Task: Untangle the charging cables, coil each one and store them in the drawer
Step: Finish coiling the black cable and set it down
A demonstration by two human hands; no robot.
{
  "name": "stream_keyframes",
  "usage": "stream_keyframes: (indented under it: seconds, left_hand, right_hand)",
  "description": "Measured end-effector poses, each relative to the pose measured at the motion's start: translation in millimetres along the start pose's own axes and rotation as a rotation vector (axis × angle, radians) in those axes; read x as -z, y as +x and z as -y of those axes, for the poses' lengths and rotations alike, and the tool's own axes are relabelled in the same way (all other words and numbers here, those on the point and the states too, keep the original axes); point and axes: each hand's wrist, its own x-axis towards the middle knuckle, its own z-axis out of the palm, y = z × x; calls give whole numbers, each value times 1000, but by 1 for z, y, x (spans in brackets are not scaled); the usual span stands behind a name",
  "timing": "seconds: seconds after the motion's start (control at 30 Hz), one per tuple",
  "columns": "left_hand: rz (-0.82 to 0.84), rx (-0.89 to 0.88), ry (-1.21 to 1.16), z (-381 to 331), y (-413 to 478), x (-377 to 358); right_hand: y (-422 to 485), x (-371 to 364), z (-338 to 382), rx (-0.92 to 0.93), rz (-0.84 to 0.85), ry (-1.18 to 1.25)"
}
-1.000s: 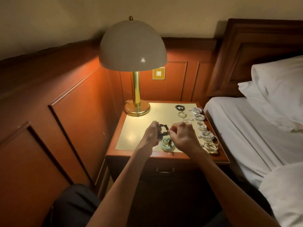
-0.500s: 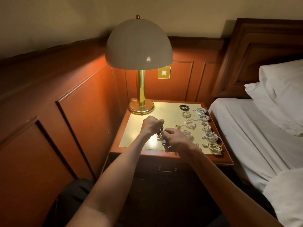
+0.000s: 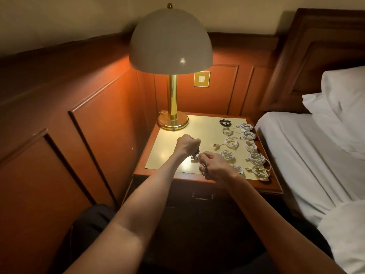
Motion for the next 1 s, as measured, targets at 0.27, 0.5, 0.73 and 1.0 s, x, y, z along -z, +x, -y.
stream_keyframes:
  seconds: [0.27,0.5,0.73,1.0]
  left_hand:
    - [-7,-31,37,-19,27,2]
    - [503,173,-211,1,55,-13]
    - [309,52,15,32,95,-39]
    - [-49,-69,224,56,98,-46]
  right_hand:
    - [14,9,17,38,-43,-18]
    - [49,68,3,53,-197,-488]
    - [113,79,-14,28,-295,-893]
    - [112,73,-18,328,-455,-1094]
